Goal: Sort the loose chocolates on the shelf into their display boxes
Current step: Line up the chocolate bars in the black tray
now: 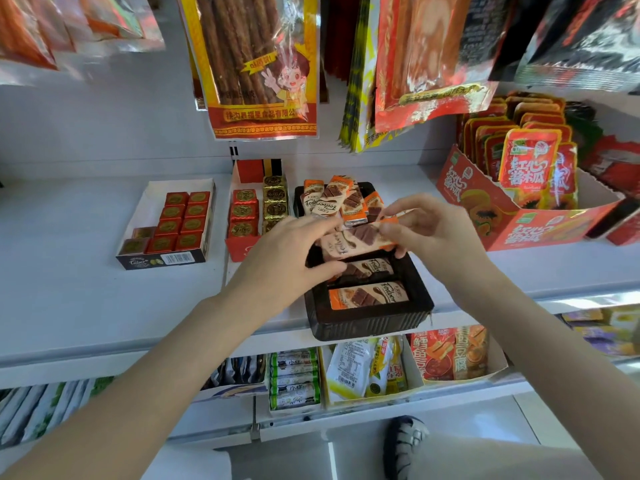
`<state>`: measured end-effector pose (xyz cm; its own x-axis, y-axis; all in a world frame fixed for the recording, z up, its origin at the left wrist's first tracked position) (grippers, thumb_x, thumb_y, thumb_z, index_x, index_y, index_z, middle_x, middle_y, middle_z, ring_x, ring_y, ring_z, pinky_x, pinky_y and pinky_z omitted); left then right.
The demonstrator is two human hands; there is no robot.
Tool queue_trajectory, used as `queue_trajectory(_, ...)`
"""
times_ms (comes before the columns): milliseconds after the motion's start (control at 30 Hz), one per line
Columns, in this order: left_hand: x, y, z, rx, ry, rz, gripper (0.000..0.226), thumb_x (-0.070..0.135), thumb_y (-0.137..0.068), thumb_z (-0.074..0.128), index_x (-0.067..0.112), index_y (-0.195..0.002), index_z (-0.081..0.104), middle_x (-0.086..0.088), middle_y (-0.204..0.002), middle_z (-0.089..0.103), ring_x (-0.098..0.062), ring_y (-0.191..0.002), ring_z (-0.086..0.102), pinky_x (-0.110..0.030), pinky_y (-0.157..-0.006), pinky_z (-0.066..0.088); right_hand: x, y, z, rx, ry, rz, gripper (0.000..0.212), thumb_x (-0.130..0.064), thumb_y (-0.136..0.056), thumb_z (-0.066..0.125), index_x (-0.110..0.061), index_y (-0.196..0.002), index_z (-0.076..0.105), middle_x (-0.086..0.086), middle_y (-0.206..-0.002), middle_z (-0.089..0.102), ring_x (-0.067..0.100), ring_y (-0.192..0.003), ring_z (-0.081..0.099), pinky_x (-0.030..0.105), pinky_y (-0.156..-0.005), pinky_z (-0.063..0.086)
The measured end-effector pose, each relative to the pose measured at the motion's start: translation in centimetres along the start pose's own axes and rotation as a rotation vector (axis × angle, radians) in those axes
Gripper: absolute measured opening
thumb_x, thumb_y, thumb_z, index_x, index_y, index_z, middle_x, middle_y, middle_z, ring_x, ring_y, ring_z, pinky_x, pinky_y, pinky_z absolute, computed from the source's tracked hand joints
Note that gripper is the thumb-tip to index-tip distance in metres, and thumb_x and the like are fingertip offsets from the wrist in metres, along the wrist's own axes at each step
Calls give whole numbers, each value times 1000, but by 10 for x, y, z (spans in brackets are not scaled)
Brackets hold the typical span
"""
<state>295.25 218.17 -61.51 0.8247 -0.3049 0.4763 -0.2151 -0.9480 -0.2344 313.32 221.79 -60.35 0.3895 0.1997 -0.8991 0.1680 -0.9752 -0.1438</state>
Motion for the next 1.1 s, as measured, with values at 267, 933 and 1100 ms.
queue_trajectory(267,-9,5,-1,-69,-72,17,33,33,-83,61,21,-114,61,7,-121,51,-9,-114,47,-26,-93,38,15,-2,-13,49,113,78,20,-14,-74,74,-8,-80,56,6,-66,66,3,-41,55,17,-49,46)
queue_trajectory(933,-4,19,0,-132,-60,125,21,29,-86,57,18,-97,71,6,-115,53,-10,-105,45,-16,-86,31,13,-21,7,180,355,-1,31,-16,-80,66,-11,-107,51,-7,-68,56,20,-78,59,28,-63,40)
queue_trajectory(1100,-4,19,-2,-125,-55,131,23,31,-85,58,21,-104,65,8,-120,48,-4,-107,41,-17,-90,33,-9,-18,-29,308,74,12,9,-11,-83,63,-19,-88,62,-6,-81,62,15,-82,62,41,-73,56)
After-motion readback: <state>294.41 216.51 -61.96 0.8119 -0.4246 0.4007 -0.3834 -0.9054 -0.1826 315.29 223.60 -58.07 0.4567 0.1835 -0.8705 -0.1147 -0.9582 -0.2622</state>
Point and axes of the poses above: each hand's wrist, its own y-axis away from the middle knuckle, its own z-axis out of the palm, x = y × z, the point moved 2 cm from there along -y, towards the middle knuckle
